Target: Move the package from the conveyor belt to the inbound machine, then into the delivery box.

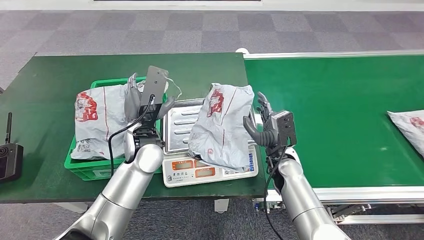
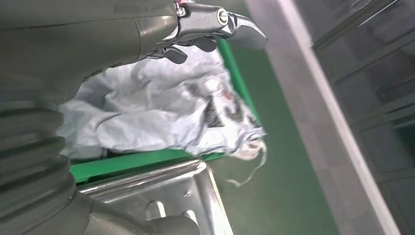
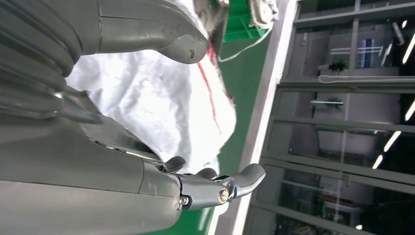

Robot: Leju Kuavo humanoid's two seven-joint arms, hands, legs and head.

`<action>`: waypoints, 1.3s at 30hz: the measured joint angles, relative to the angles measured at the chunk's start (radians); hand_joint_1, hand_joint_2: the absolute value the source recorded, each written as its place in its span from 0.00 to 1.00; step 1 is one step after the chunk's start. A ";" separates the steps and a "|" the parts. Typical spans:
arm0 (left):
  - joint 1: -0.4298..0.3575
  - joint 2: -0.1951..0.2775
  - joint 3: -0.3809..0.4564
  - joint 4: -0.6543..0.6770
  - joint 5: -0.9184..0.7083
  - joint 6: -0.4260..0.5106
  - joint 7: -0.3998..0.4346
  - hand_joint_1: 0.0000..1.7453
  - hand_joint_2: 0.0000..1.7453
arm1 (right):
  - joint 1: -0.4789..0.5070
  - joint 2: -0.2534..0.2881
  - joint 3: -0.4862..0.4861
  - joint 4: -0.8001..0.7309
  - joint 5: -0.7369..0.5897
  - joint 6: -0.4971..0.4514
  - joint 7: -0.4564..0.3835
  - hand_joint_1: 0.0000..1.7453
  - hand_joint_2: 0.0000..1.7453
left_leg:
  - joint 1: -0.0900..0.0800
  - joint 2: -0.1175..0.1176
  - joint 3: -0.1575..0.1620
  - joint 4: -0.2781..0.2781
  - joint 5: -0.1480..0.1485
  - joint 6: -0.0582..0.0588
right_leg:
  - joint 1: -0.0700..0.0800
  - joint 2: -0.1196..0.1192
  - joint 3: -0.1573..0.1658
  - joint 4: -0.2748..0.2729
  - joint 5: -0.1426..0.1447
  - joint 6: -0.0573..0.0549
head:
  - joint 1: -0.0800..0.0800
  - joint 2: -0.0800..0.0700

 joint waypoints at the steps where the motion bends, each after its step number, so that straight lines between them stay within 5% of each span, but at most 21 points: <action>1: -0.008 -0.003 -0.005 0.008 -0.014 -0.011 0.000 0.00 1.00 | 0.005 0.000 -0.001 -0.001 0.000 0.001 0.000 0.00 1.00 | 0.000 0.000 0.000 0.000 0.000 0.000 | 0.000 0.000 0.000 0.000 0.000 0.000 | 0.000 0.000; 7: -0.065 -0.021 -0.062 0.126 -0.076 -0.094 0.000 0.00 1.00 | 0.011 0.001 -0.013 -0.002 0.000 0.010 0.003 0.00 1.00 | 0.000 0.001 0.000 0.000 0.000 0.000 | 0.000 0.001 0.000 0.000 0.001 0.001 | 0.000 0.000; 20: -0.196 -0.042 -0.258 0.435 -0.185 -0.092 0.000 0.00 1.00 | 0.022 0.001 -0.033 -0.029 -0.003 0.017 0.011 0.00 1.00 | 0.000 0.006 -0.001 0.000 0.000 0.000 | 0.000 0.006 -0.003 0.000 0.002 0.000 | 0.000 0.000; 33: -0.222 -0.039 -0.408 0.502 -0.039 -0.174 0.000 0.00 1.00 | 0.025 -0.008 -0.033 -0.035 -0.019 0.021 0.013 0.00 1.00 | 0.000 0.007 -0.003 0.000 0.000 0.000 | 0.000 0.007 -0.006 0.000 0.003 0.001 | 0.000 0.000; 39: -0.222 -0.020 -0.454 0.471 0.251 -0.329 0.000 0.00 1.00 | 0.028 -0.014 -0.033 -0.035 -0.031 0.020 0.012 0.00 1.00 | 0.000 0.007 -0.004 0.000 0.000 0.000 | 0.000 0.007 -0.006 0.000 0.003 0.001 | 0.000 0.000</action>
